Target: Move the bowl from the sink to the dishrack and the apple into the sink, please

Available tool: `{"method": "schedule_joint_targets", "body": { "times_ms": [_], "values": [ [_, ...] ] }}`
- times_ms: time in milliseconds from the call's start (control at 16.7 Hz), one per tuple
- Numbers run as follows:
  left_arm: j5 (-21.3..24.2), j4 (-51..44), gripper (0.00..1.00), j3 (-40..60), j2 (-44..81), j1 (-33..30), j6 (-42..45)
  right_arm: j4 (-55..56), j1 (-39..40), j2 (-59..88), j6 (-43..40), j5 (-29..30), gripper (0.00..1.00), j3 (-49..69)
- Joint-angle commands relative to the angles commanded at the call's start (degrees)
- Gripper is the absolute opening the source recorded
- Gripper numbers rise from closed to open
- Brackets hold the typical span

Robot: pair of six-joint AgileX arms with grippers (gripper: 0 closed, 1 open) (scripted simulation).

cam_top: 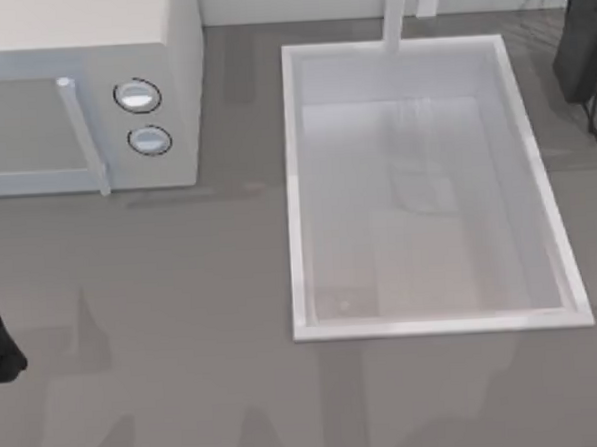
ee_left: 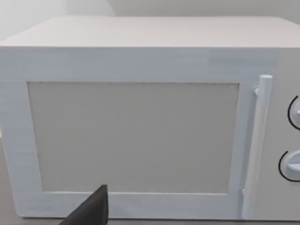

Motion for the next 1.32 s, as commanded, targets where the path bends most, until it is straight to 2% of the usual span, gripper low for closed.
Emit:
{"method": "schedule_joint_targets", "body": {
  "times_ms": [240, 540, 840, 1320],
  "values": [
    [0.00, 0.00, 1.00, 0.00, 0.00, 0.00, 0.00, 2.82, 1.74, 0.81, 0.29, 1.21, 0.00, -0.11],
    [0.00, 0.00, 1.00, 0.00, 0.00, 0.00, 0.00, 16.84, 9.46, 3.00, 2.82, 6.51, 0.00, -2.13],
    [0.00, 0.00, 1.00, 0.00, 0.00, 0.00, 0.00, 37.80, 20.67, 5.54, 7.02, 14.05, 0.00, -5.72],
    [0.00, 0.00, 1.00, 0.00, 0.00, 0.00, 0.00, 78.78, 42.20, 6.85, 15.48, 27.87, 0.00, -14.45]
  ]
}}
